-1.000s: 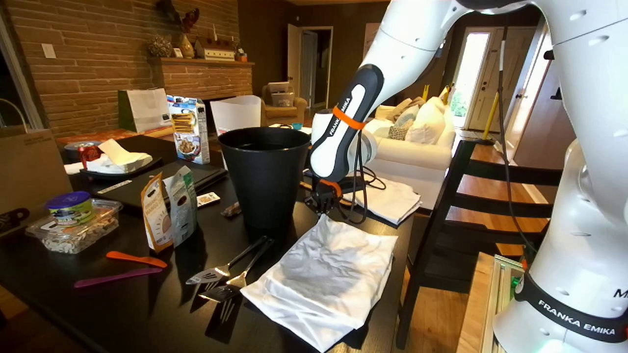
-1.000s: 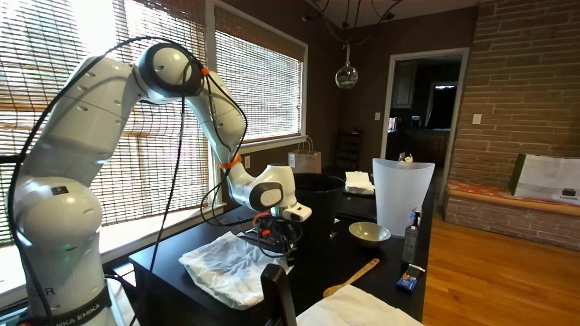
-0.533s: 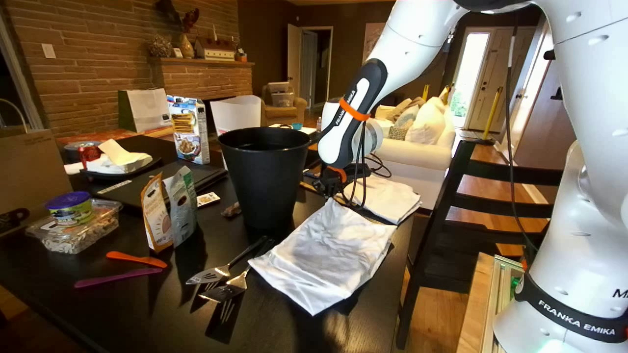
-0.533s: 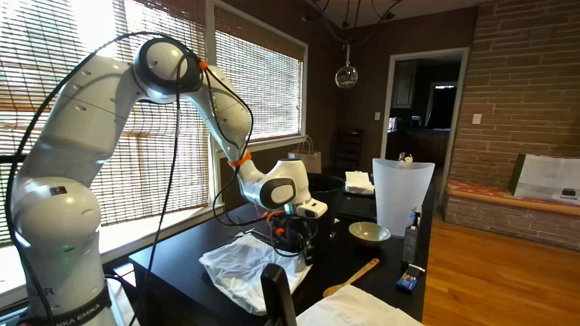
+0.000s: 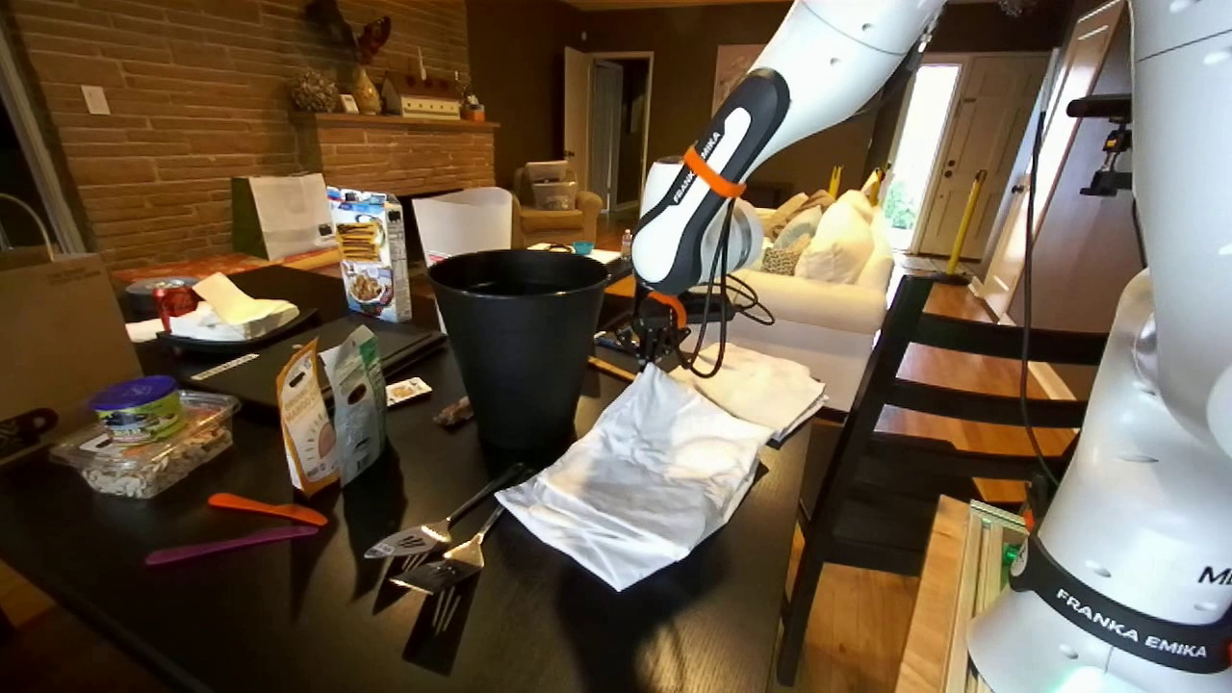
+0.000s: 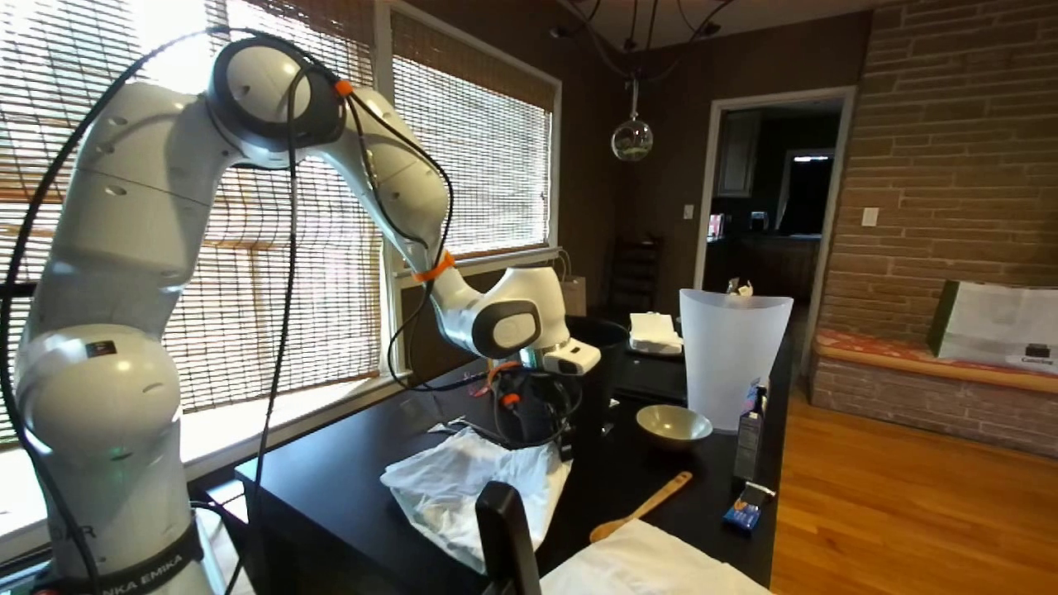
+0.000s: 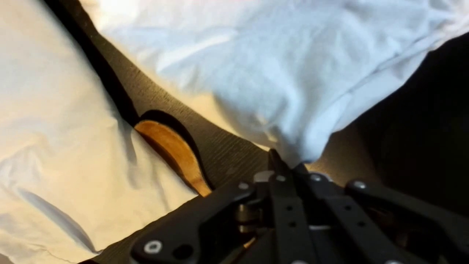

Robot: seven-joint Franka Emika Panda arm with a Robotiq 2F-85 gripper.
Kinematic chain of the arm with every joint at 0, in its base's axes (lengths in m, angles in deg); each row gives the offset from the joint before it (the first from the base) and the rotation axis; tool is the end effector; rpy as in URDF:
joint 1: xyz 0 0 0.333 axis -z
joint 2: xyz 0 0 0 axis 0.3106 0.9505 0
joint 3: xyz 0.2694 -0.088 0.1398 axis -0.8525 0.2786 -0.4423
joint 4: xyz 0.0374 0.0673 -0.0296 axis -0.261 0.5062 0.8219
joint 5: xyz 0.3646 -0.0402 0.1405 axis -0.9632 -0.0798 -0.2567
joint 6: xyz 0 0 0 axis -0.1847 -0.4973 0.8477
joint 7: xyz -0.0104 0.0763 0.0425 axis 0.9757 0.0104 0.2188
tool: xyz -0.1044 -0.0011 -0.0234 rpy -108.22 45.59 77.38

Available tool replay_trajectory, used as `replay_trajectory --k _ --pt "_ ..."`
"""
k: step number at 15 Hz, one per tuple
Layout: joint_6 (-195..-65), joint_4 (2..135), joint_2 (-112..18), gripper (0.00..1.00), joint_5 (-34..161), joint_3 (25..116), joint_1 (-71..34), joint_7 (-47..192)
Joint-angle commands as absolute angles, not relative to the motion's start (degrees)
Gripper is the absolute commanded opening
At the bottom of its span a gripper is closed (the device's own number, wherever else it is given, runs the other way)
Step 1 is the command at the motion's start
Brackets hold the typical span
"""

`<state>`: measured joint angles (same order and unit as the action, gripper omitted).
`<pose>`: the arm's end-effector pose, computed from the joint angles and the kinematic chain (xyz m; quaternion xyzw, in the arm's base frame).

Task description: Fold the towel on the left into a triangle.

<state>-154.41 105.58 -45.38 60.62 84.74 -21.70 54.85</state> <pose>0.5405 -0.1421 0.2449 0.9475 -0.2988 0.1055 0.0428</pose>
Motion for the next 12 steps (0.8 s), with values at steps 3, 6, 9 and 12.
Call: replay_trajectory --k 3,6,9,12 --pt "-144.7 112.2 -55.7 0.01 52.9 75.4 -16.1 62.9" --pt "-138.5 114.4 -59.5 0.01 49.7 73.4 -15.1 65.4" --pt "-138.0 112.7 -57.6 0.01 50.9 73.2 -15.3 64.3" --pt "-137.7 113.0 -58.1 0.04 50.7 73.0 -15.2 64.6"
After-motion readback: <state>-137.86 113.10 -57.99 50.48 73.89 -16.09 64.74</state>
